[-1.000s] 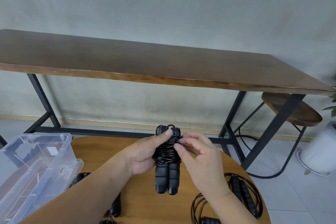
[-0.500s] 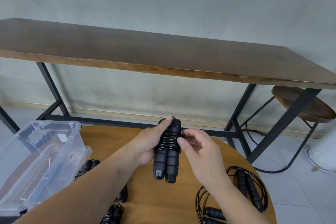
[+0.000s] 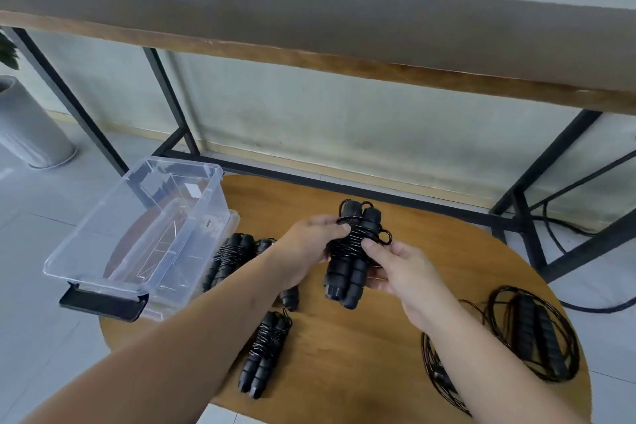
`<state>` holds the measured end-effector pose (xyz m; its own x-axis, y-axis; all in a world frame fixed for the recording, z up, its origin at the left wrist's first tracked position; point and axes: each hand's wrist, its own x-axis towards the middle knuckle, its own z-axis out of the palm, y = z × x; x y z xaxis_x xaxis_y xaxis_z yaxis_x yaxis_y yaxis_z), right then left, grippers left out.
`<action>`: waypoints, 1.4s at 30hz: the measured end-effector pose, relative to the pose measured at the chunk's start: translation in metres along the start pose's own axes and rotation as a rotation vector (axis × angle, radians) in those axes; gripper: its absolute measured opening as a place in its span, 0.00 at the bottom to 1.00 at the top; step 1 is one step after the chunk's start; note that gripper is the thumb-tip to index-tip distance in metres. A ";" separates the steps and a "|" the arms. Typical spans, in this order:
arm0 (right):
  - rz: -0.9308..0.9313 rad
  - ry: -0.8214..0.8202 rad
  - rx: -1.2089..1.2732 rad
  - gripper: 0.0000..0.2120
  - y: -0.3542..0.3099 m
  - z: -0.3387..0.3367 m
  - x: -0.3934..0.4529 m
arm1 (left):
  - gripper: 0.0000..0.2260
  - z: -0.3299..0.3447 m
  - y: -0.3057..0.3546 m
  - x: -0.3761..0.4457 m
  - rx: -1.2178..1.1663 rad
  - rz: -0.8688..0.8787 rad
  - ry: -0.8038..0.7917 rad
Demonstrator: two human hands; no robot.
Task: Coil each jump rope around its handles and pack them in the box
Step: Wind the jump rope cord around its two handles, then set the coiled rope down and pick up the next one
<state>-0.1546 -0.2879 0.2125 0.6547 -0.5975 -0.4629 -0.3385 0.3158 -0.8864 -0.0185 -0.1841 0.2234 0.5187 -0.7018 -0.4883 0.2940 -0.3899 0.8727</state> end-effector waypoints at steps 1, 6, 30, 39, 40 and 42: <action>0.021 -0.010 0.004 0.10 0.006 0.004 0.002 | 0.13 -0.006 -0.008 0.000 0.013 -0.011 0.013; 0.066 -0.033 -0.004 0.08 0.035 0.030 0.007 | 0.11 -0.027 -0.039 -0.007 0.165 0.001 0.066; 0.399 -0.254 -0.340 0.12 0.174 0.163 0.046 | 0.19 -0.135 -0.188 -0.020 0.456 -0.351 0.303; 0.445 -0.185 -0.415 0.22 0.215 0.171 0.069 | 0.18 -0.138 -0.212 -0.003 0.547 -0.359 0.292; 0.443 -0.183 -0.417 0.23 0.219 0.170 0.071 | 0.18 -0.138 -0.213 -0.002 0.550 -0.356 0.294; 0.430 -0.172 -0.427 0.21 0.216 0.171 0.068 | 0.19 -0.138 -0.216 -0.003 0.559 -0.356 0.295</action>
<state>-0.0674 -0.1343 -0.0102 0.4875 -0.3446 -0.8022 -0.8124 0.1576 -0.5614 0.0273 -0.0154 0.0356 0.6858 -0.3162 -0.6555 0.0722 -0.8667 0.4936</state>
